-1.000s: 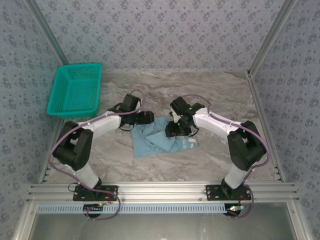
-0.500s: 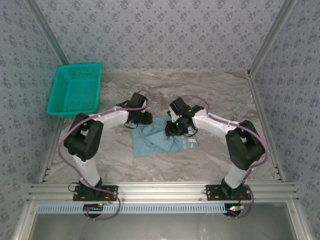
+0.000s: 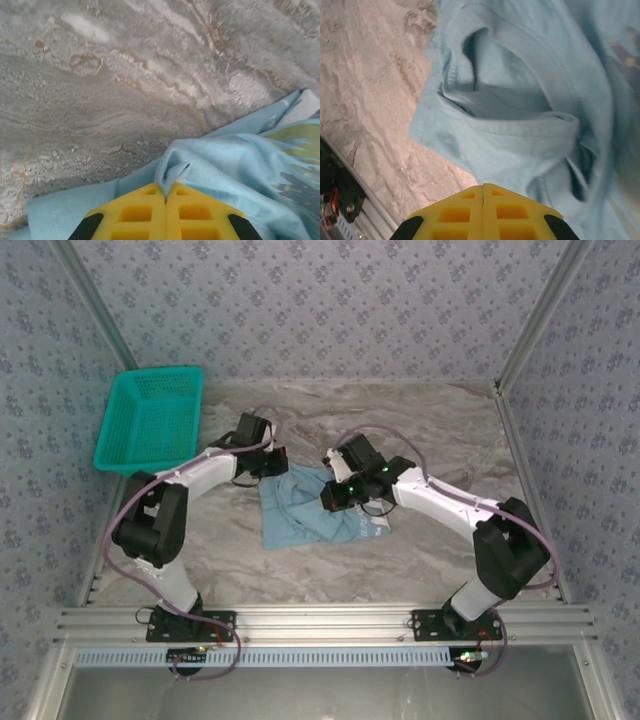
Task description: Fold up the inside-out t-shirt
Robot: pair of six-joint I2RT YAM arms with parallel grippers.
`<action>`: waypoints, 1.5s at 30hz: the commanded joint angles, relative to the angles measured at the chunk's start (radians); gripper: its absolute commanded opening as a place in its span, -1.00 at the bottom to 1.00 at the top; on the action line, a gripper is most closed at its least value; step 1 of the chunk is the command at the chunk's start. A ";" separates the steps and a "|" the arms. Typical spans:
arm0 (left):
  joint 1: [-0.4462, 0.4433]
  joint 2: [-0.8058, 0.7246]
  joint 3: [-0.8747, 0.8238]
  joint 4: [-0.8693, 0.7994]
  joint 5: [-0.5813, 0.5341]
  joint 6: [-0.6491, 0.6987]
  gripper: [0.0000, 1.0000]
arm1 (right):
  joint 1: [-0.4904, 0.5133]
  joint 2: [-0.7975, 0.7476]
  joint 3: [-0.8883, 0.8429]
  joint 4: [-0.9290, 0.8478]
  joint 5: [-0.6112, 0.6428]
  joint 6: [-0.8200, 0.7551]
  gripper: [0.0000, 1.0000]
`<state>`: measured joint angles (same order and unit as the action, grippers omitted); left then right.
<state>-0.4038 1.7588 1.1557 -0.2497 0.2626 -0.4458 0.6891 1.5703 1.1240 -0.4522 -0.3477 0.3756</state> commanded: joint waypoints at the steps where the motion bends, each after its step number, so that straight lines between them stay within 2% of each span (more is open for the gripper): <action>1: 0.000 -0.011 -0.014 0.027 0.040 -0.005 -1.00 | -0.038 0.019 -0.011 -0.093 0.127 0.034 -0.61; 4: 0.000 -0.001 -0.016 0.032 0.047 -0.007 -1.00 | -0.036 0.055 -0.001 -0.042 0.136 0.030 -0.33; 8: 0.000 0.002 -0.017 0.029 0.042 -0.005 -1.00 | -0.034 0.113 0.056 -0.016 0.093 0.011 -0.19; 13: 0.000 0.004 -0.017 0.030 0.041 -0.004 -1.00 | -0.036 0.203 0.123 -0.017 0.077 -0.014 0.09; 16: 0.002 0.005 -0.017 0.029 0.039 -0.001 -1.00 | -0.038 0.243 0.139 -0.016 0.072 -0.028 0.11; 24: 0.008 0.002 -0.025 0.033 0.039 -0.001 -1.00 | -0.008 0.281 0.141 -0.001 0.032 -0.041 -0.07; 28: 0.011 0.004 -0.028 0.035 0.042 -0.005 -1.00 | 0.011 0.269 0.147 0.001 0.003 -0.047 -0.55; 31: 0.013 0.007 -0.027 0.035 0.041 -0.008 -1.00 | 0.022 0.241 0.148 -0.006 0.001 -0.052 -0.78; 40: 0.029 0.006 -0.015 0.028 0.049 -0.014 -1.00 | 0.082 0.142 0.164 -0.027 0.000 -0.056 -1.00; 45: 0.037 0.016 0.025 0.013 0.071 -0.016 -1.00 | 0.126 0.138 0.189 0.007 -0.002 -0.035 -1.00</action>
<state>-0.3763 1.7618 1.1366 -0.2321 0.3042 -0.4541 0.7959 1.7275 1.2835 -0.4526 -0.3336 0.3325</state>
